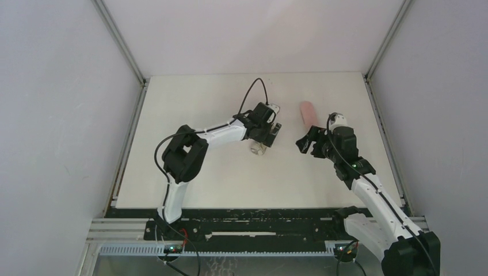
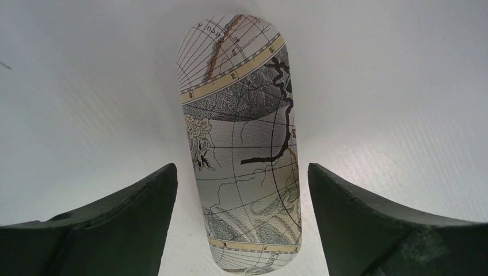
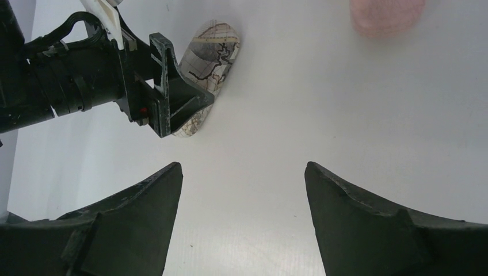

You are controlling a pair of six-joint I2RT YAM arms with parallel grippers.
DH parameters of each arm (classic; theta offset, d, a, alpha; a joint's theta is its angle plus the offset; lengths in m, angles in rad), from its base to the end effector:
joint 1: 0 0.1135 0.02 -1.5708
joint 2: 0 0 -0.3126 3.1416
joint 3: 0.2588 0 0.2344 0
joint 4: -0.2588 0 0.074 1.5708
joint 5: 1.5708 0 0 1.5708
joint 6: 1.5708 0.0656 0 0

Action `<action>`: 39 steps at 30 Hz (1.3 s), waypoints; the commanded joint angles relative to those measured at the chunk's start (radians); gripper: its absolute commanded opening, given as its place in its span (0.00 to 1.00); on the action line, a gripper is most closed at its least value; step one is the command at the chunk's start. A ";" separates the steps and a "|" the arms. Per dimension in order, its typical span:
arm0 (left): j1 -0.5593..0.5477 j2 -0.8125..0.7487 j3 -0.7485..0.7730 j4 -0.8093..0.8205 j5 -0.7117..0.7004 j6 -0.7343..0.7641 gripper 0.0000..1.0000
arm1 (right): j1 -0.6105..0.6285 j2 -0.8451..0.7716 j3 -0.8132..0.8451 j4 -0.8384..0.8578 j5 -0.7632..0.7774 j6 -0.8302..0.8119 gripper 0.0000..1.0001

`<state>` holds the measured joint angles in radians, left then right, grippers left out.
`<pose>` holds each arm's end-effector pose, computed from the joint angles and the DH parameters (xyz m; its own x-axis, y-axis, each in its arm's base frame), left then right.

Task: Organize the sunglasses
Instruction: Move the sunglasses case to the center of the board.

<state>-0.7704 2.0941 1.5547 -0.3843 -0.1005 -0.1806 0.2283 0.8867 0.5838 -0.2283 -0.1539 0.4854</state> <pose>0.3529 -0.3333 0.2082 -0.6799 0.4108 -0.6074 0.5361 0.8436 -0.0295 0.1695 0.0497 0.2751 -0.6008 0.3337 -0.7264 -0.0815 0.8784 0.4710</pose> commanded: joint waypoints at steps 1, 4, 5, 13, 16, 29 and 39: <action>-0.006 0.016 0.063 -0.027 0.012 -0.005 0.83 | -0.010 -0.027 -0.001 -0.012 0.016 -0.022 0.77; -0.006 0.032 0.080 -0.044 0.026 -0.024 0.74 | -0.012 -0.037 -0.001 -0.020 0.020 -0.021 0.76; -0.006 0.037 0.086 -0.048 0.029 -0.031 0.72 | -0.013 -0.040 -0.001 -0.024 0.023 -0.019 0.76; -0.006 0.059 0.152 -0.064 0.024 -0.184 0.61 | -0.015 -0.107 -0.001 -0.076 0.056 0.012 0.74; -0.006 0.082 0.204 -0.064 0.006 -0.282 0.60 | -0.015 -0.125 -0.005 -0.094 0.081 0.026 0.73; 0.003 0.325 0.615 -0.107 -0.079 -0.498 0.58 | -0.015 -0.147 -0.049 -0.115 0.098 0.078 0.73; 0.027 0.444 0.763 -0.073 -0.081 -0.545 0.63 | -0.018 -0.163 -0.048 -0.122 0.101 0.058 0.74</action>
<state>-0.7601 2.5301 2.2318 -0.5102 -0.1658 -0.6926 0.2173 0.7464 0.5293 -0.3645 -0.0601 0.5426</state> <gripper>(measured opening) 0.662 0.740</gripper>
